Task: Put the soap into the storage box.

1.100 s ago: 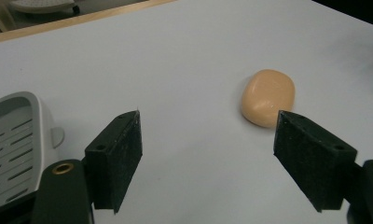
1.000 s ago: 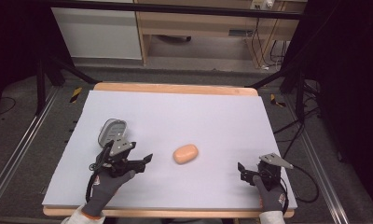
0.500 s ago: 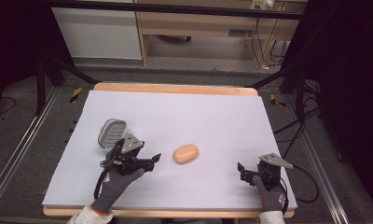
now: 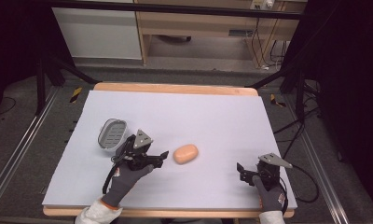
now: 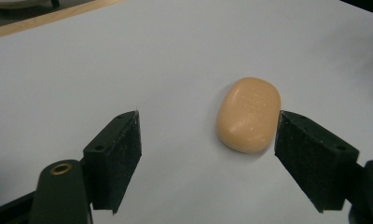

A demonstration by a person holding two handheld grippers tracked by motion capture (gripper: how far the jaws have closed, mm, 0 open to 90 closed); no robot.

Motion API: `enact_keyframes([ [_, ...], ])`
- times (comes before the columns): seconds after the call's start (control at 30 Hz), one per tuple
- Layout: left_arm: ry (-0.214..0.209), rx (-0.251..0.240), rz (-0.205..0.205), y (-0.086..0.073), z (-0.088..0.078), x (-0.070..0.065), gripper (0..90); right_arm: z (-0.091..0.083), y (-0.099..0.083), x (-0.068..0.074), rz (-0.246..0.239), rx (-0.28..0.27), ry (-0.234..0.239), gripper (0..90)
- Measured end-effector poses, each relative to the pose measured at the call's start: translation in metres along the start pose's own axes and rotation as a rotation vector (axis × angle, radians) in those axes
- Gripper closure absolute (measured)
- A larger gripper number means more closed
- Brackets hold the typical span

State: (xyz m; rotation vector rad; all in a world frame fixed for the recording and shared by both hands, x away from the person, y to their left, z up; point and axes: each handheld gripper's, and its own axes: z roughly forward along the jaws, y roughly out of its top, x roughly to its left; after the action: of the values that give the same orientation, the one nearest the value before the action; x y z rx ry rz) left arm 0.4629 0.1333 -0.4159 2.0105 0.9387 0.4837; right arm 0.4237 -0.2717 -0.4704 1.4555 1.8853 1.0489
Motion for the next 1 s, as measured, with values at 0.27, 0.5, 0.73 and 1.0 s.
enact_keyframes([
  [0.27, -0.008, 0.010, 0.002, 0.006, 0.009, -0.005, 21.9, 0.001, 0.000, 0.000, -0.003, 0.004, 0.004, 4.4],
  [0.5, -0.019, 0.018, 0.003, 0.011, 0.020, -0.011, 21.9, 0.001, 0.000, 0.000, -0.004, 0.007, 0.009, 4.5],
  [0.73, -0.025, 0.033, 0.021, 0.017, 0.030, -0.019, 22.0, 0.001, 0.000, 0.000, -0.004, 0.008, 0.010, 4.4],
  [1.0, -0.032, 0.052, 0.034, 0.021, 0.039, -0.025, 21.9, 0.002, 0.000, 0.000, -0.003, 0.011, 0.013, 4.4],
])
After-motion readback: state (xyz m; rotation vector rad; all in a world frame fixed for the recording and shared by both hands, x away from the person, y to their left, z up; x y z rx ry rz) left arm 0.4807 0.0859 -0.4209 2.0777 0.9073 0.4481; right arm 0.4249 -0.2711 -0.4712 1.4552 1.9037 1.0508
